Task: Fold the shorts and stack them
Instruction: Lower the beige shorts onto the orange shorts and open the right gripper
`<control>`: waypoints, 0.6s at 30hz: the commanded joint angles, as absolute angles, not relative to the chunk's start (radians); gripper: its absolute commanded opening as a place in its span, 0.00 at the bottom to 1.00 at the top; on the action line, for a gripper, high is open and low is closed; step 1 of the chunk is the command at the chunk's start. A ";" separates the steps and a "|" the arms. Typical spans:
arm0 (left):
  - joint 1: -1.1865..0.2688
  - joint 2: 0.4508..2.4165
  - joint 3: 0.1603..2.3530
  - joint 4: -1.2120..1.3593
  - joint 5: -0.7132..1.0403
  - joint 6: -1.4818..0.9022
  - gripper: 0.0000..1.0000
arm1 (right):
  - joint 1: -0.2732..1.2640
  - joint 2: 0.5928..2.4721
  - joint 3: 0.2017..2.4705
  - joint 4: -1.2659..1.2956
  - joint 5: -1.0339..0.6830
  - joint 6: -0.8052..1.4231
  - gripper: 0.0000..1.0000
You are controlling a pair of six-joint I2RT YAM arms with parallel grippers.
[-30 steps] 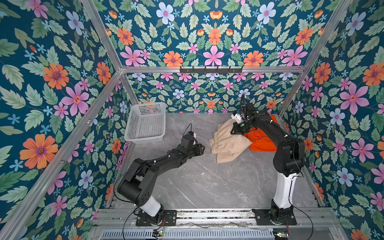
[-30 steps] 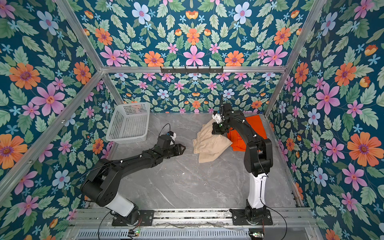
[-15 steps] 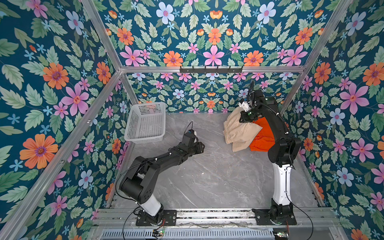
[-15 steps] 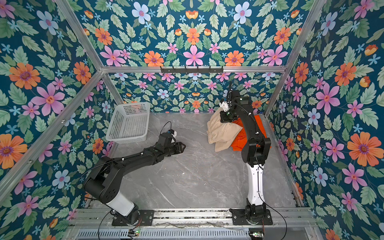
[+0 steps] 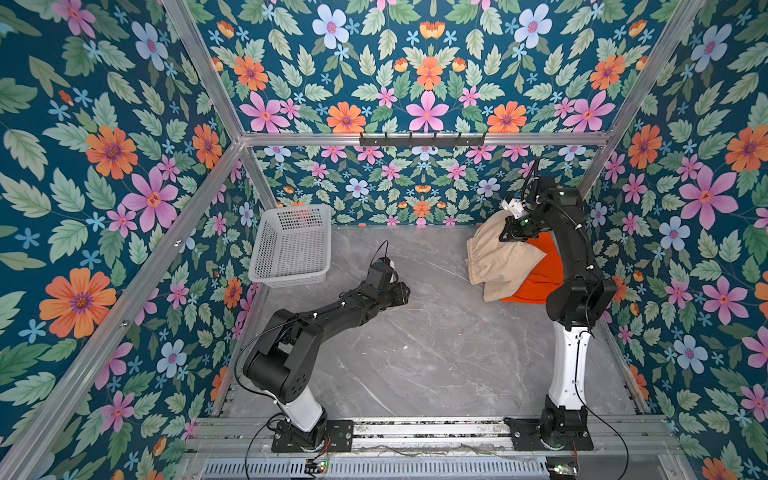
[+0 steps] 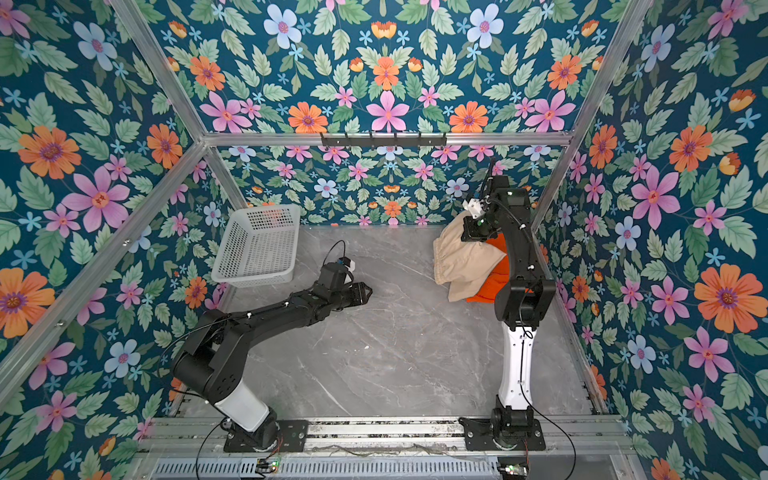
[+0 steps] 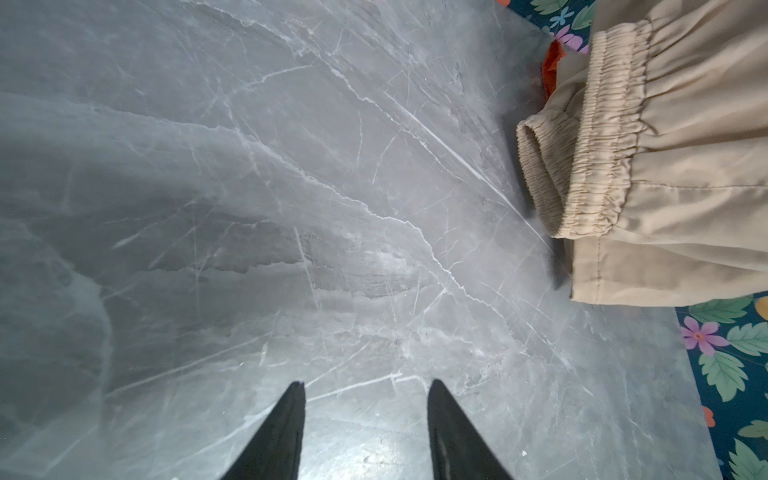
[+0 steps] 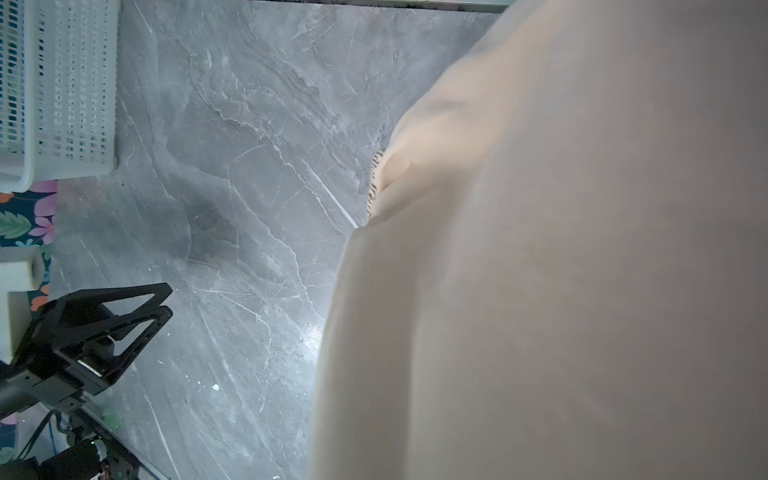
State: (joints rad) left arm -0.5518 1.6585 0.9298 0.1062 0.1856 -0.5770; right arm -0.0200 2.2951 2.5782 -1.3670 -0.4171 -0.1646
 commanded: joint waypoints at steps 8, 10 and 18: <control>-0.551 1.663 0.953 0.099 0.176 -0.569 0.50 | -0.078 2.246 2.612 -1.360 -0.541 -0.202 0.09; -0.551 1.668 0.958 0.094 0.176 -0.569 0.50 | -0.104 2.257 2.609 -1.352 -0.572 -0.199 0.09; -0.552 1.690 0.964 0.098 0.178 -0.575 0.50 | -0.236 2.376 2.556 -1.336 -0.474 -0.134 0.14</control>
State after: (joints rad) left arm -0.5518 1.6852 0.9569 0.0986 0.1844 -0.5770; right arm -0.1993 2.3459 2.5687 -1.3537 -0.5247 -0.1642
